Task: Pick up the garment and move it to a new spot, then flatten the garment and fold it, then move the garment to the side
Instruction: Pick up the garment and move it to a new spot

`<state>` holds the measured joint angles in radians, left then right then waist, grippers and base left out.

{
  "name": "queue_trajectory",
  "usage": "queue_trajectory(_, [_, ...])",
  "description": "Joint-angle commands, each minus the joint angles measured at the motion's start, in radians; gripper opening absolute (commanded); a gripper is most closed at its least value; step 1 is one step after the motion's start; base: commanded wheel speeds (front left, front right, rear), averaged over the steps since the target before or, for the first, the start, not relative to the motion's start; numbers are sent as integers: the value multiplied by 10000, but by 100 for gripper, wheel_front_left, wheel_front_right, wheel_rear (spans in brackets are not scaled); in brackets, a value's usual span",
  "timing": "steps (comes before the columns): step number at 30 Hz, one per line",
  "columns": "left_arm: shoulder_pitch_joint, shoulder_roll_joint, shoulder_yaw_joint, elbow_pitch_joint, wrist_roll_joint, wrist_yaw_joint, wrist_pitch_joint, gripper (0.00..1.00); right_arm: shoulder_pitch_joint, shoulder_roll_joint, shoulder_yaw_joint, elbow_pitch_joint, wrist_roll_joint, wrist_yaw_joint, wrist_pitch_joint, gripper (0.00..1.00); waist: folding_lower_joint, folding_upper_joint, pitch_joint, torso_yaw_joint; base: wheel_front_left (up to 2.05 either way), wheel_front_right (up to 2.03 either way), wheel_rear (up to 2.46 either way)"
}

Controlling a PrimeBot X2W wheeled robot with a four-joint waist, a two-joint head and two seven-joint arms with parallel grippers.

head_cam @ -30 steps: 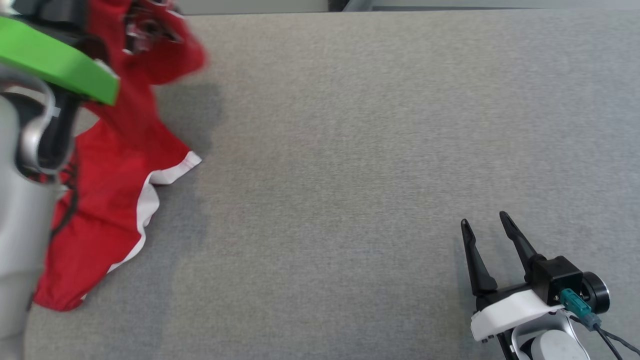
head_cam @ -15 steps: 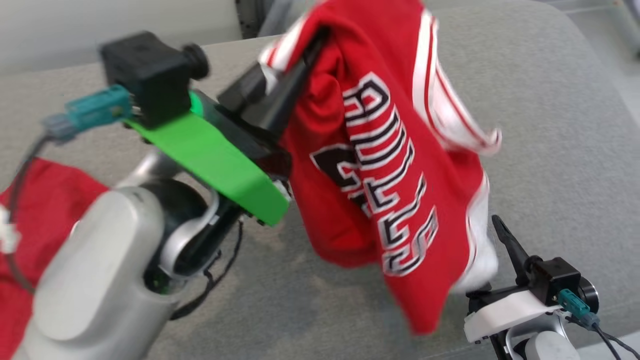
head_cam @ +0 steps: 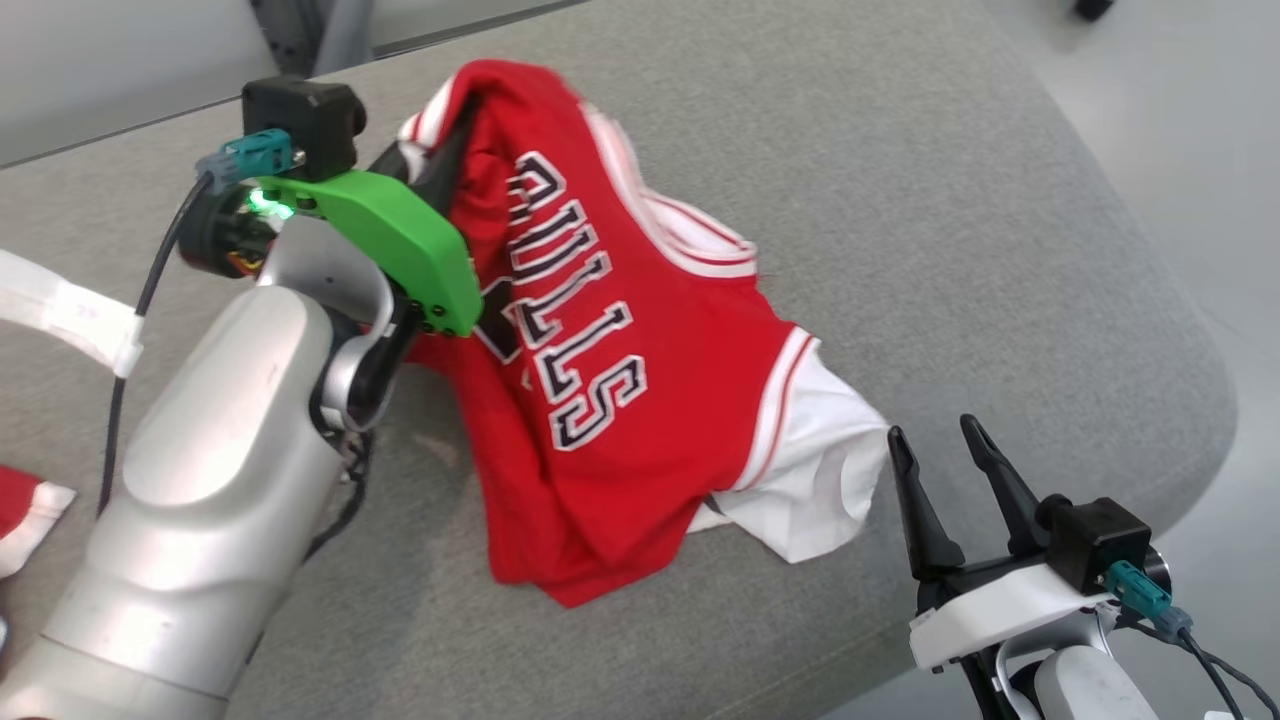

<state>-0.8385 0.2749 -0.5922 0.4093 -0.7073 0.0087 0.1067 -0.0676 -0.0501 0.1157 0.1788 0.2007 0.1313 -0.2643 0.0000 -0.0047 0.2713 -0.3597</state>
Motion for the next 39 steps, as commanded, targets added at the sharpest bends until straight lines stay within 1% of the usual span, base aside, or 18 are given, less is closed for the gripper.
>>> queue_trajectory(1, [-236,111,-15,279,164,-53,-160,0,-116,-6,15,0,87,-10,-1,100,0,47,364,-524,0,0,0])
queue_trajectory(3, [-410,135,55,1272,286,-44,-546,0,-130,-7,23,3,136,-8,-1,100,0,47,422,-634,0,0,0])
queue_trajectory(6, [-534,59,268,2605,193,-32,-1023,0,-172,-7,41,8,200,-10,-1,100,0,47,509,-730,0,0,0])
queue_trajectory(10, [-636,-259,314,3713,47,-314,-1597,0,-168,-10,-19,-9,213,-8,-1,100,0,47,562,-672,0,0,0])
queue_trajectory(11, [-666,-378,289,3873,4,-442,-1720,41,-173,-8,-49,-17,174,-8,-1,100,0,47,564,-604,0,0,0])
queue_trajectory(12, [-683,-463,277,3968,-22,-554,-1836,91,-178,-5,-59,-16,116,-8,-1,100,0,47,553,-532,0,0,0])
queue_trajectory(13, [-684,-550,227,4049,-41,-663,-1909,100,-175,-7,-102,-18,58,-8,-1,100,0,47,520,-452,0,0,0])
queue_trajectory(15, [-646,-634,105,4031,69,-816,-2164,100,-131,-19,-255,-10,-40,-10,-1,100,0,47,400,-255,0,0,0])
queue_trajectory(18, [-202,-737,-31,3718,111,-922,-2617,100,77,-16,-466,-26,-206,-10,-1,100,0,47,47,76,0,0,0])
queue_trajectory(20, [169,-660,-82,3324,213,-826,-2964,100,248,-20,-608,-67,-367,-10,-1,100,0,47,-241,328,0,0,0])
queue_trajectory(24, [1397,-468,55,2066,348,-363,-3507,100,591,-19,-970,-208,-655,-10,-1,100,0,47,-852,856,0,0,0])
queue_trajectory(29, [3503,-241,493,-32,497,284,-3721,100,888,-15,-1297,-431,-935,-10,-1,100,0,47,-1331,1421,0,0,0])
queue_trajectory(31, [4368,-187,828,-901,710,587,-3716,100,935,-22,-1428,-513,-1030,-10,-1,100,0,47,-1436,1632,0,0,0])
queue_trajectory(33, [5316,-290,1255,-1754,909,842,-3718,100,1047,-17,-1549,-585,-1125,-10,-1,100,0,47,-1518,1835,0,0,0])
queue_trajectory(34, [5755,-342,1498,-2143,1134,928,-3710,100,1099,-20,-1619,-627,-1153,-10,-1,100,0,47,-1558,1939,0,0,0])
queue_trajectory(35, [5755,-342,1498,-2143,1134,928,-3710,100,1099,-20,-1619,-627,-1153,-10,-1,100,0,47,-1558,1939,0,0,0])
queue_trajectory(39, [7290,-513,2315,-3179,2256,984,-3712,100,1274,-17,-1843,-720,-1298,-8,-1,100,0,47,-1716,2342,0,0,0])
